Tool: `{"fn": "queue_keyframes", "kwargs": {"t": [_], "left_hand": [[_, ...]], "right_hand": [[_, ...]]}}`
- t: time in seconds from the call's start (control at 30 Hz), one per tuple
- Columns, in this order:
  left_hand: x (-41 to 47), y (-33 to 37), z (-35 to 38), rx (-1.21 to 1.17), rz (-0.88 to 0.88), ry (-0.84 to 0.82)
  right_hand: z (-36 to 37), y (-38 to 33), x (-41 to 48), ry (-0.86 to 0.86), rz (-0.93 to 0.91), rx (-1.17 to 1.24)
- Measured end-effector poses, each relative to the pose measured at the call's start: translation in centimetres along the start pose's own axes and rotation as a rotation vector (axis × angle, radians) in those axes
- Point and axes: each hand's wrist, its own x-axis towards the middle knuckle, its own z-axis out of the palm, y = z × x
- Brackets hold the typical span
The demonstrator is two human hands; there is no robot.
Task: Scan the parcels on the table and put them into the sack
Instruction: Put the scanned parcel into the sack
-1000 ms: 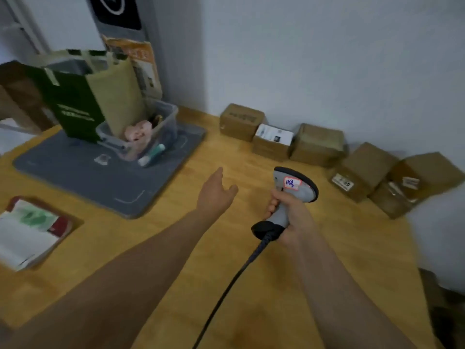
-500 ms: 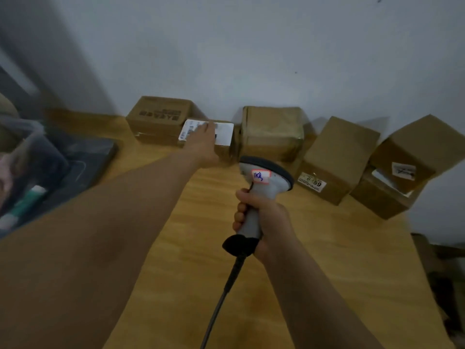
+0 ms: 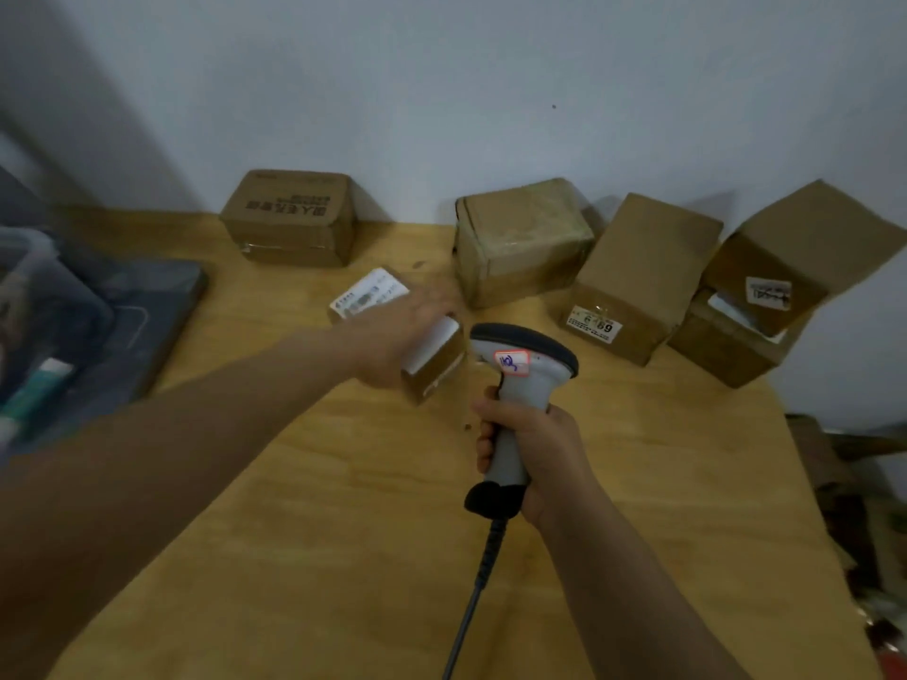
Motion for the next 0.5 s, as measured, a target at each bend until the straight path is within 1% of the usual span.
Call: {"fn": "queue_keyframes", "kwargs": {"t": [0.07, 0.17, 0.27, 0.33, 0.37, 0.4, 0.43, 0.47, 0.5], "left_hand": [[-5.0, 1.9, 2.3, 0.005, 0.082, -0.044], [-12.4, 4.1, 5.6, 0.042, 0.166, -0.161], [-18.0, 6.3, 8.3, 0.113, 0.275, -0.180], [-21.6, 7.4, 9.8, 0.165, 0.283, -0.143], [-23.4, 7.9, 10.7, 0.135, 0.250, -0.105], [-25.1, 8.6, 11.3, -0.013, 0.157, -0.010], [-26.5, 9.5, 12.0, -0.270, 0.010, 0.140], [-27.6, 10.5, 12.4, -0.546, -0.207, 0.316], [-28.2, 11.6, 12.4, -0.837, -0.492, 0.420]], "right_hand": [[-0.7, 0.8, -1.3, 0.040, -0.005, -0.022], [-1.5, 2.8, -3.9, 0.090, 0.019, -0.116], [-1.7, 5.6, -7.0, 0.106, 0.036, -0.212], [-1.7, 7.8, -8.6, 0.121, 0.038, -0.276], [-1.6, 8.8, -9.3, 0.123, 0.035, -0.297], [-1.5, 9.8, -9.9, 0.123, 0.032, -0.323], [-1.4, 10.7, -10.4, 0.126, 0.037, -0.351], [-1.3, 11.4, -10.9, 0.123, 0.042, -0.372], [-1.0, 12.0, -11.5, 0.107, 0.052, -0.371]]}}
